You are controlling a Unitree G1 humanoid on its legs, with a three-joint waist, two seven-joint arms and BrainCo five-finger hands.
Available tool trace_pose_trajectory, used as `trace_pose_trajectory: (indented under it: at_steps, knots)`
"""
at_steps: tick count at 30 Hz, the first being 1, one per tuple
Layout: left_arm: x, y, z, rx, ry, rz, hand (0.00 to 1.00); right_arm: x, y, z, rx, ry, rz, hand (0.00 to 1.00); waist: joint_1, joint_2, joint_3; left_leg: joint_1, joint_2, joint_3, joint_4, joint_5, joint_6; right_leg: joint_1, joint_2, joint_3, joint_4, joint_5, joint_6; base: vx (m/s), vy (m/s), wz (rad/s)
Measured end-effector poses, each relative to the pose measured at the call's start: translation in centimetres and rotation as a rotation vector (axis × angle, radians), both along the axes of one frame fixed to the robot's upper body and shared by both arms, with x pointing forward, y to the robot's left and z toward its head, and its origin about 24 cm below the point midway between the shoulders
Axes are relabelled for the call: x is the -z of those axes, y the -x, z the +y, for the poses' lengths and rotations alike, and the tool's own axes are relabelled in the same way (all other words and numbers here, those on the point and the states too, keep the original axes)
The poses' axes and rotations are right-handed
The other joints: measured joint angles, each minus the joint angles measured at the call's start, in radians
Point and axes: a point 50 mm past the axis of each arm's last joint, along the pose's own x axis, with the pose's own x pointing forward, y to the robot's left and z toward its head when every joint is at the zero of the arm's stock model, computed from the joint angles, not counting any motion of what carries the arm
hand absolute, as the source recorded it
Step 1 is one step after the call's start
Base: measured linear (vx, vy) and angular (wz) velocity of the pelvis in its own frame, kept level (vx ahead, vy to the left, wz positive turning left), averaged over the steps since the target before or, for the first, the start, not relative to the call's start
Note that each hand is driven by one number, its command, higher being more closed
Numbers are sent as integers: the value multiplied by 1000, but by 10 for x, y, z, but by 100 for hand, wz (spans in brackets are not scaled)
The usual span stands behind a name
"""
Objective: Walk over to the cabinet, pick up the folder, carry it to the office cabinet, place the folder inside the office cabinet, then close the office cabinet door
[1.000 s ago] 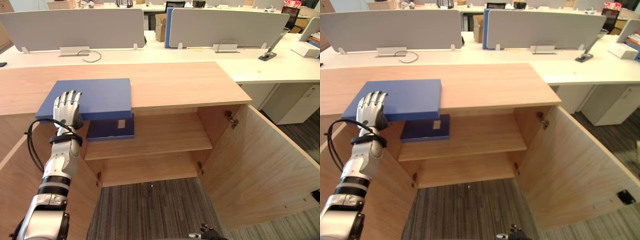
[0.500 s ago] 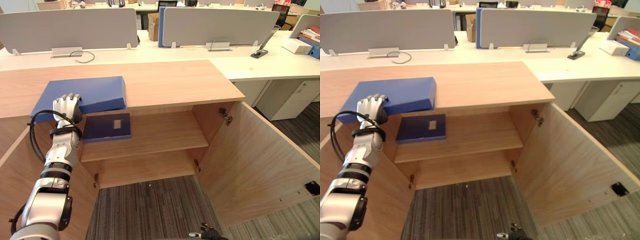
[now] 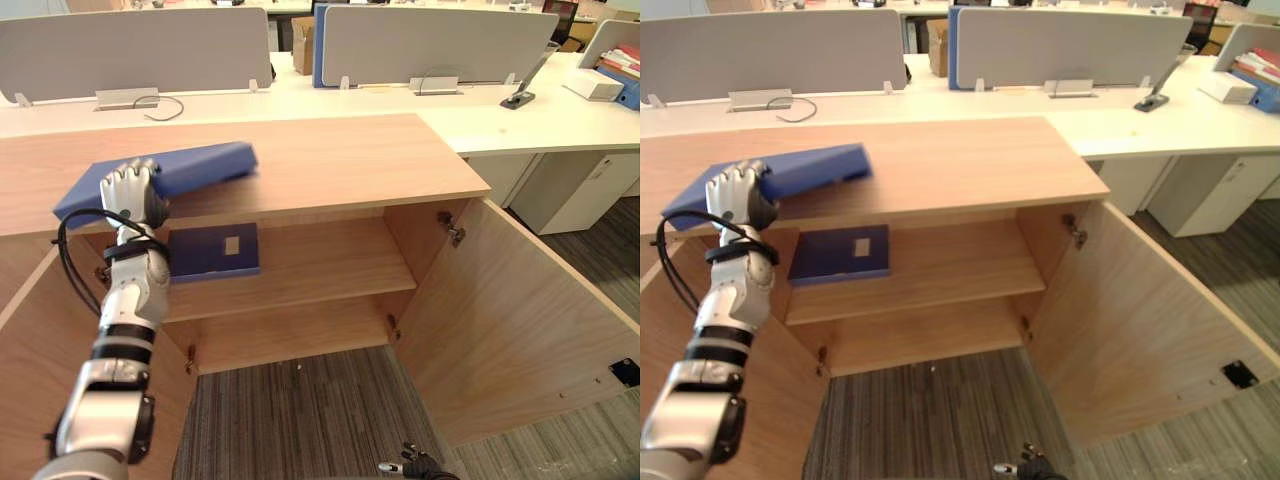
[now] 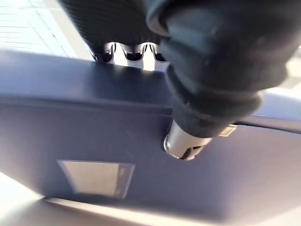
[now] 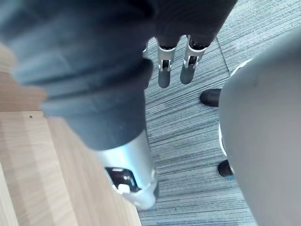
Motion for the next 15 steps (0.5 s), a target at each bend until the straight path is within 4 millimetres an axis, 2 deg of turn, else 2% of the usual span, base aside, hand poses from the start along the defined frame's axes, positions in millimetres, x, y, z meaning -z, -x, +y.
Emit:
trace_pose_trajectory:
  at_steps: [2, 5, 6, 8, 9, 11, 15]
  knots:
    - [-3, 31, -38, 128, 228, -186, 100, 1, 2, 0, 5, 7, 19, 0, 9, 0, 1, -8, -3, -34, 3, 2, 4, 3, -7, -4, 5, 0, 0, 63, -10, 24]
    - [8, 52, -63, 232, 440, -252, 100, 2, 4, 0, 10, 15, 33, 0, 21, 0, 0, 1, -3, -64, 16, -2, 10, 25, -11, -3, 5, 0, 0, 29, -2, 24]
    - [16, 63, -75, 320, 548, -253, 100, 2, 6, 0, 13, 17, 39, 0, 35, 0, 0, 6, -3, -84, 29, -4, 12, 42, -15, -3, 5, 0, 0, -5, -10, 15]
    - [21, 70, -81, 373, 592, -245, 100, 2, 6, 1, 6, 17, 40, 0, 51, 0, 0, 13, -2, -85, 33, -6, 13, 51, -16, -2, 5, 0, 0, -45, -4, 7]
    - [25, 78, -89, 480, 683, -228, 100, 2, 6, 1, 5, 14, 40, 0, 63, -1, -2, 16, 1, -86, 38, -10, 14, 56, -18, -2, 5, 0, 0, -95, 2, 1]
    - [32, 86, -94, 568, 750, -197, 100, 1, 2, 5, -15, 11, 25, 0, 74, -2, -4, 15, 2, -85, 40, -14, 14, 57, -19, -2, 5, -3, 4, -93, -4, -2]
    - [54, 101, -91, 754, 1020, -114, 100, -6, -17, 30, -113, -42, -67, 0, 83, 5, -13, 13, 10, -84, 52, -30, 10, 68, -14, 0, 9, -14, 17, -131, -49, -3]
